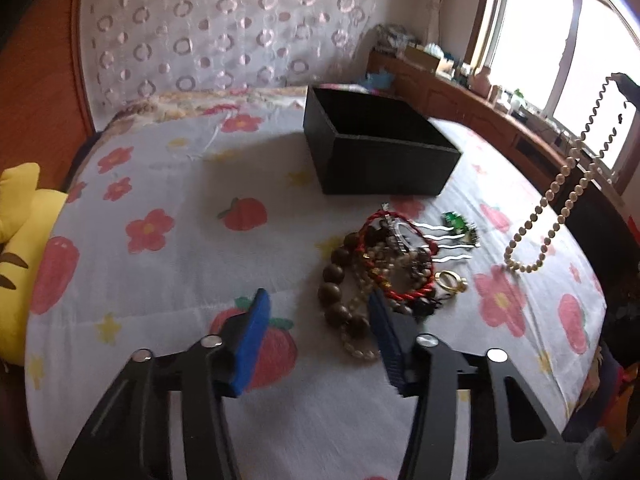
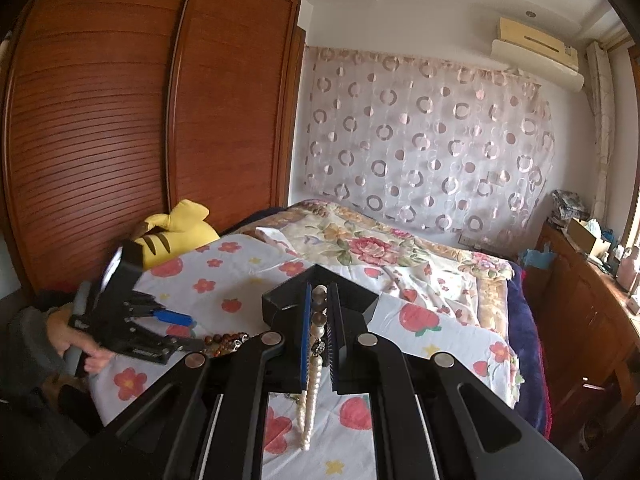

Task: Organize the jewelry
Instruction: 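Grasp the brown wooden bead bracelet with the left tool while the right tool holds the pearl necklace, then carry the bead bracelet over the black box with the left tool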

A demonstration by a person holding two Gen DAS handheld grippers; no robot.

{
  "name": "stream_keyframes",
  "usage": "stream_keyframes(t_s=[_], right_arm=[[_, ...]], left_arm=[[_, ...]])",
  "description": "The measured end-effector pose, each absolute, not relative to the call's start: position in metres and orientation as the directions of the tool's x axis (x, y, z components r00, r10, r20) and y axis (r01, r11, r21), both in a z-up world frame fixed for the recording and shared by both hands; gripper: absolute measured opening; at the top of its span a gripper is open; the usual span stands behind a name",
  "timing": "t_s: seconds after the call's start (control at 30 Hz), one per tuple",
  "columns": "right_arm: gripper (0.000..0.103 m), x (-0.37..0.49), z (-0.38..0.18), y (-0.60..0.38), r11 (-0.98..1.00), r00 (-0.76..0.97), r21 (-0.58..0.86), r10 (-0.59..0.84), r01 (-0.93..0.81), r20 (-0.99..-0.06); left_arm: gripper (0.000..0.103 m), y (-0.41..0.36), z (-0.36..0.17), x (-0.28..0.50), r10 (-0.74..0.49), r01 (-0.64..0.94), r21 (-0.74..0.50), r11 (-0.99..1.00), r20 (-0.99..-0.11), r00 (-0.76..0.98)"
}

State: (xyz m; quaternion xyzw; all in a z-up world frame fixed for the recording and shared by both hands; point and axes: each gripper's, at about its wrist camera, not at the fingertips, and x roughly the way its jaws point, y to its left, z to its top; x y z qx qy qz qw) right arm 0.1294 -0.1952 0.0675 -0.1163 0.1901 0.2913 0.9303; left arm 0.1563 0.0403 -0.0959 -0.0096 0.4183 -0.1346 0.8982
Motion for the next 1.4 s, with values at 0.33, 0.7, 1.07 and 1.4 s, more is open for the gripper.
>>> stream_keyframes(t_s=[0.33, 0.7, 1.07, 1.4], right_arm=[[0.008, 0.126, 0.063, -0.193, 0.801, 0.752, -0.099, 0.502, -0.591, -0.427], [0.008, 0.127, 0.056, -0.191, 0.802, 0.748, -0.091, 0.502, -0.590, -0.434], [0.008, 0.127, 0.056, -0.191, 0.801, 0.748, -0.092, 0.504, -0.592, -0.431], [0.008, 0.127, 0.061, -0.189, 0.801, 0.754, -0.097, 0.506, -0.591, -0.418]], left_arm=[[0.012, 0.029, -0.099, 0.176, -0.249, 0.299, -0.087, 0.950, -0.788, 0.563], [0.012, 0.029, -0.040, 0.147, -0.263, 0.305, -0.064, 0.950, -0.689, 0.675], [0.012, 0.013, 0.018, 0.141, -0.307, 0.348, -0.052, 0.936, -0.605, 0.735], [0.012, 0.009, 0.048, 0.148, -0.315, 0.350, -0.050, 0.936, -0.567, 0.761]])
